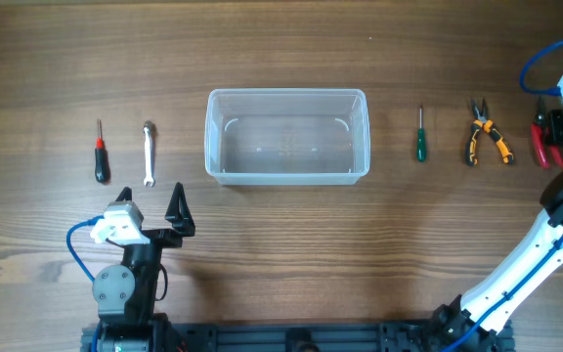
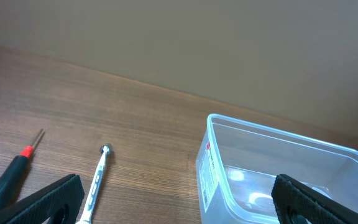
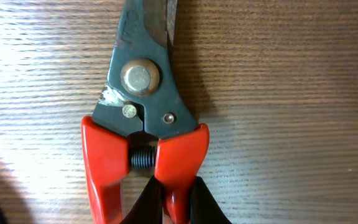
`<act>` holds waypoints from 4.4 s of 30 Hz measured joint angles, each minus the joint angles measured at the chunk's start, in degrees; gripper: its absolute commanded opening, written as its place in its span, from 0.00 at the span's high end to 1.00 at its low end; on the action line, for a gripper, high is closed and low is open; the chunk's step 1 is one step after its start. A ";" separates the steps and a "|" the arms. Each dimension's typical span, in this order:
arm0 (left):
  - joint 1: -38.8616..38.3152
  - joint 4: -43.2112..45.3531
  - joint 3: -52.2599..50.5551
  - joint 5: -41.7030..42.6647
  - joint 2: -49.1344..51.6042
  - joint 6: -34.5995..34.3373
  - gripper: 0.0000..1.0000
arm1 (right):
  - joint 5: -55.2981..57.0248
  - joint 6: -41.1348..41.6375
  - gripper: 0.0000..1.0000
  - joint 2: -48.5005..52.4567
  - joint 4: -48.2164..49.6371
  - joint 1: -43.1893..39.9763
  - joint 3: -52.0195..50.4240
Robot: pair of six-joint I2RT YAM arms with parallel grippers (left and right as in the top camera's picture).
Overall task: Pack container
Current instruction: 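Lift the red shears and carry them over the clear container, then lower the shears into the container and open the right gripper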
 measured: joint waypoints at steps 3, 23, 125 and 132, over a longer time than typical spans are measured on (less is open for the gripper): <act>0.00 0.00 0.00 -0.02 0.00 0.00 0.00 | -0.02 0.35 0.96 0.00 -0.09 0.35 1.53; 0.00 0.00 0.00 -0.02 0.00 0.00 0.00 | -4.63 -1.31 0.96 -28.76 -5.88 29.33 5.64; 0.00 0.00 0.00 0.00 0.00 0.00 0.00 | -8.63 -0.35 0.00 -1.51 -25.81 64.96 20.22; 0.00 0.00 0.00 -0.02 0.00 0.00 0.00 | 2.12 8.72 0.00 -19.74 -27.63 60.33 26.03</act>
